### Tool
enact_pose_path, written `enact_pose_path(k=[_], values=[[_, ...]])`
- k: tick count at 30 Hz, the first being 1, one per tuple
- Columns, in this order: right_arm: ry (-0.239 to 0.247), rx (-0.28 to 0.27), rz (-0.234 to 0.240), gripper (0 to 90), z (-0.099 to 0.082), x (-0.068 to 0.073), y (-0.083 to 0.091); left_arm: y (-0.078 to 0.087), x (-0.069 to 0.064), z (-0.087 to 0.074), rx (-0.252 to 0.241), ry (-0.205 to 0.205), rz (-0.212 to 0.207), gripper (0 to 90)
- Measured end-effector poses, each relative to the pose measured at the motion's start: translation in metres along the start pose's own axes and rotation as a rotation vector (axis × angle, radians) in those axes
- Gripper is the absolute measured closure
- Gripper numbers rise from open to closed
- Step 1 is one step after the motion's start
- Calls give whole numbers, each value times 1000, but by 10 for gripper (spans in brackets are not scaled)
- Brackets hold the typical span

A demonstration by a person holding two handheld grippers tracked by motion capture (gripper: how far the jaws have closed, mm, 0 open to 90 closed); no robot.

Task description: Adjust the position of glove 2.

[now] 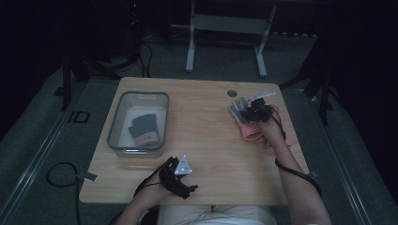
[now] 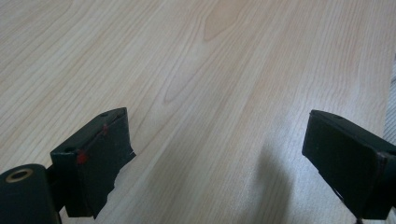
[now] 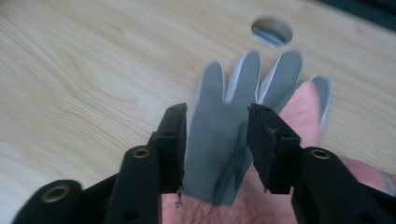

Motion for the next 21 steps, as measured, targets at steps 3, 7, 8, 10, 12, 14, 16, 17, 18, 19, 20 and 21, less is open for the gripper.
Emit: enact_pose_path(k=[3,7,8,10,12,14,16,17,18,19,20,21], values=[[50,126,-23,541,-10,-4,-21,-1,0,-1,-4,4,-3,76],[58,147,-18,673,-16,-1,-29,-1,0,-1,-8,1,-8,76],[55,146,-12,739,-18,-1,-29,-1,0,-1,-10,1,-9,76],[-5,148,-11,797,-18,-2,-30,-1,-1,-2,-10,-3,-5,76],[-35,133,-33,854,-18,-1,-29,-2,0,-2,-10,-3,-5,76],[-90,106,-47,869,-19,-2,-26,-2,0,-2,-13,-2,-13,76],[-127,85,-55,874,-18,-3,-24,-2,0,-2,-11,-4,-17,76],[-153,70,-63,876,-17,-3,-21,-2,-1,-1,-11,-12,-25,76],[-160,46,-82,880,-15,1,-15,-2,0,0,-13,-15,-23,76],[-159,38,-84,880,-12,3,-12,-2,1,1,-15,-13,-25,76],[-155,27,-86,881,-10,6,-8,-2,1,1,-17,-10,-26,76],[-159,11,-85,882,-6,10,-3,-2,1,1,-17,-12,-23,76]])
Point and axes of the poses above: each handheld gripper's, and its own axes: y roughly backward along the jaws, z roughly out of its top, x roughly to its left, the point moved 1 cm from there along -y, roughly forward along the jaws, and after that the axes turned 13 degrees about -x, right-handed, at the moved point
